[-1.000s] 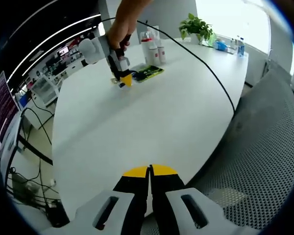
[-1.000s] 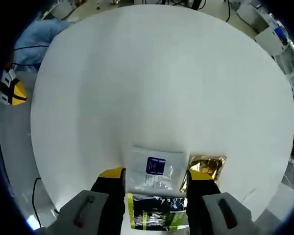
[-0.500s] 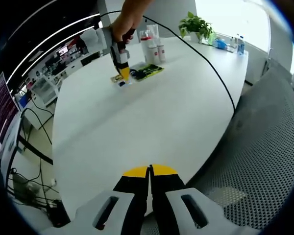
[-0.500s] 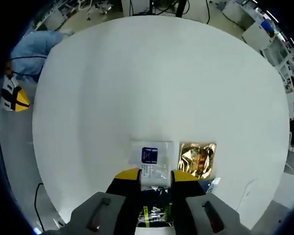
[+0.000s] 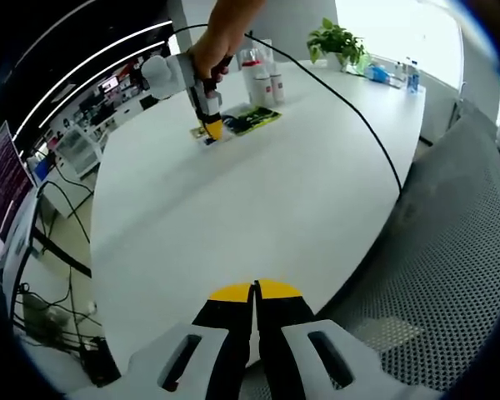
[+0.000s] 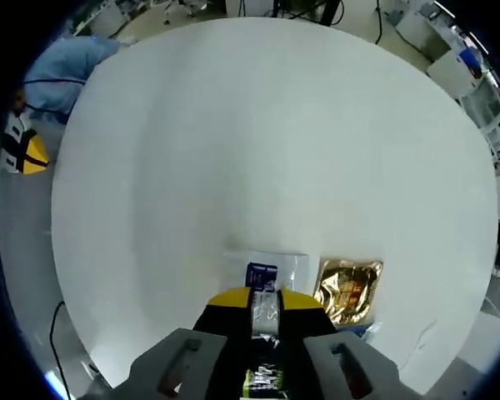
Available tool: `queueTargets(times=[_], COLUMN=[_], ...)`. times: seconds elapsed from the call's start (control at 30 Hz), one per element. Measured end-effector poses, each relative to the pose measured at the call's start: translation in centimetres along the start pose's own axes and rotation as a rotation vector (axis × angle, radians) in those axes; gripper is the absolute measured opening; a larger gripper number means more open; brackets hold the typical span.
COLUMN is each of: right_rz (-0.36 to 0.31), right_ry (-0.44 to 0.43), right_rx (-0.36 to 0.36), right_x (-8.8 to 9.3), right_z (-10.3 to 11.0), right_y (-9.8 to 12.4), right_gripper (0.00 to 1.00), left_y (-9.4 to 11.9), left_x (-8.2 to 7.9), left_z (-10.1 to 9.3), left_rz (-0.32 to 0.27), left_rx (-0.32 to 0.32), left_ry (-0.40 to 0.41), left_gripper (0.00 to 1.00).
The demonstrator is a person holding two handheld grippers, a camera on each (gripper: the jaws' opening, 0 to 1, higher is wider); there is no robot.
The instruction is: Arrange the skincare products in the storage area until every visible bottle or jar stands upright without overlapping.
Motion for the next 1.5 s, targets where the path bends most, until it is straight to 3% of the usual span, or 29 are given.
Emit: queueTargets(times=[0.2,0.27,0.37,0.47,0.57,0.63,0.67,0.73,0.83,0.9,0.97,1.03,1.2,1.33,1.5], right_rz=[-0.060,-0.133,-0.298,-0.595,-0.778,-0.862,-0.868,-0.959,-1.051,-1.054,-1.077,-1.093,-1.117,-1.172,-1.149], right_ry=[-0.078,-0.158,-0.268,-0.376,-0.416,-0.439,-0.440,-0.482,-0.529,-0.527,-0.641,-0.688,-0.801,-0.865,-0.874], right_rx=[0.048,0.093,0.120,0.119,0.131,0.152,0.150,0.223,0.182,0.193,0.159,0.134,0.173,0.288,0.371], right_x=[0.4,0.5,0.0,-1.3,-1.5,-0.5,-0.3,1.1,1.7,2.6,3.7,4.5,7.1,9.3,11.1], right_z=[0.0,0.1,1.4,5.3,8.9,12.7,13.4,16.6,20.7,22.8,24.3,25.3,26.9,27.1,27.8], right_y=[1.6,2.8,4.6,7.0,8.5,9.1,9.1,9.7,9.4,8.8,8.0,7.4,7.4,8.1,7.7], right_gripper=[0.12,0.12,0.13,0.12,0.13,0.13,0.11,0.03,0.04,0.08,0.09,0.10,0.23,0.40,0.55], left_y=[0.0,0.0,0.0,0.1,0.1,0.0,0.0,0.1,0.1,0.2,0.3,0.3,0.3,0.4,0.7], left_x=[0.0,-0.1,-0.1,-0.3,-0.2,-0.2,-0.2,-0.1,-0.2,-0.4,-0.5,-0.5,-0.6,-0.8,-1.6], left_z=[0.0,-0.1,-0.3,-0.4,-0.6,-0.7,-0.7,-0.8,-0.9,-0.8,-0.9,-1.0,-0.9,-1.0,-0.9], left_rz=[-0.003,-0.008,-0.011,-0.021,-0.015,-0.013,-0.014,-0.011,-0.018,-0.031,-0.040,-0.040,-0.048,-0.062,-0.113], left_rx=[0.002,0.008,0.017,0.023,0.033,0.036,0.036,0.046,0.049,0.048,0.051,0.056,0.058,0.065,0.071], left_ry=[-0.001,-0.011,-0.018,-0.028,-0.037,-0.038,-0.039,-0.046,-0.052,-0.052,-0.059,-0.061,-0.042,-0.031,-0.002], left_gripper=[0.00,0.00,0.00,0.00,0.00,0.00,0.00,0.00,0.00,0.00,0.00,0.00,0.00,0.00,0.00])
Point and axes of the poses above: the point that each gripper's makers call its tool centre point, and the gripper's own axes: y roughly backward along the fingers, z roughly to its left, x roughly out of its underside, the point moved 3 cm from there along y, roughly backward along the fingers, and after that the axes turned 9 degrees about -x, right-handed, at the moved point
